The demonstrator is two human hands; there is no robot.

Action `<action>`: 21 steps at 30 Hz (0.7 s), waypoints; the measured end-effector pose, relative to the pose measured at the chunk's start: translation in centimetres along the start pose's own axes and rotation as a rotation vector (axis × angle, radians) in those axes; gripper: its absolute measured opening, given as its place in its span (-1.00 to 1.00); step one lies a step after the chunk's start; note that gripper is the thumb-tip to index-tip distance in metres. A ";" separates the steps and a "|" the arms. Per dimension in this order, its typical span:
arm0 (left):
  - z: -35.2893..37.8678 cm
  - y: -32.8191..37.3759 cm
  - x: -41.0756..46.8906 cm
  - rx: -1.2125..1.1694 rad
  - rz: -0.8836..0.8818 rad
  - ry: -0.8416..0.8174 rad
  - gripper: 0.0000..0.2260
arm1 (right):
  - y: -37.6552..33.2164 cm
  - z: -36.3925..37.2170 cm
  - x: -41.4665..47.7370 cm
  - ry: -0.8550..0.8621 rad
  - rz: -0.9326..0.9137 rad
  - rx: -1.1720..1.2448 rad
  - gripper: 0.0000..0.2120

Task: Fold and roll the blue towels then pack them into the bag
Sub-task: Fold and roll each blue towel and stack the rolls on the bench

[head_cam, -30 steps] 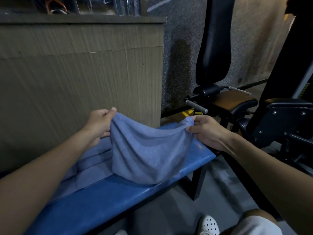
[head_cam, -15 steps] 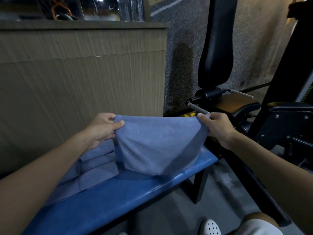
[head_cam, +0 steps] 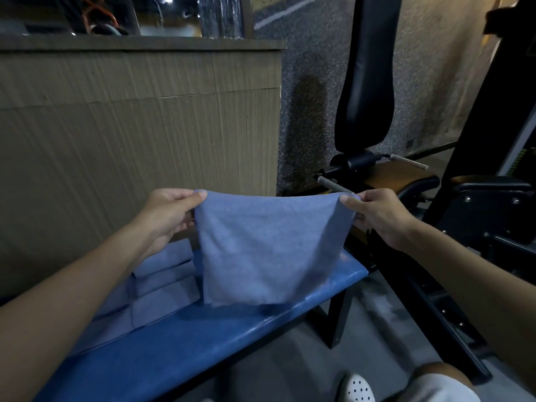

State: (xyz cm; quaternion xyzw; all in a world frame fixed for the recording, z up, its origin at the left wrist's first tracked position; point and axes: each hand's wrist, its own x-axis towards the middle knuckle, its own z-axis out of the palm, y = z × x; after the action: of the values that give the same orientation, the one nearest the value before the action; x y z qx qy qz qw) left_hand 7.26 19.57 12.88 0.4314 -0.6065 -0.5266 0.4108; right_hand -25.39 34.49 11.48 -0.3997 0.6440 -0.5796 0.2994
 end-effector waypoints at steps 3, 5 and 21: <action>-0.2 -0.2 0.1 -0.012 0.044 0.012 -0.93 | -0.1 -0.1 0.1 -0.008 -0.002 0.074 -0.77; -0.5 -0.4 0.3 -0.043 0.077 0.059 -0.91 | -0.6 -0.1 0.0 0.012 0.013 0.184 -0.76; -0.4 -0.7 0.8 -0.039 0.101 0.141 -0.86 | -0.6 -1.1 -0.6 0.072 -0.038 0.128 -0.84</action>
State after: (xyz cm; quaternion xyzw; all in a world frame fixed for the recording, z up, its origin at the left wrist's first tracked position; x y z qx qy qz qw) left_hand 7.46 18.67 12.21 0.4283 -0.5864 -0.4853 0.4870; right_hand -25.93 35.61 12.20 -0.3708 0.6084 -0.6390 0.2900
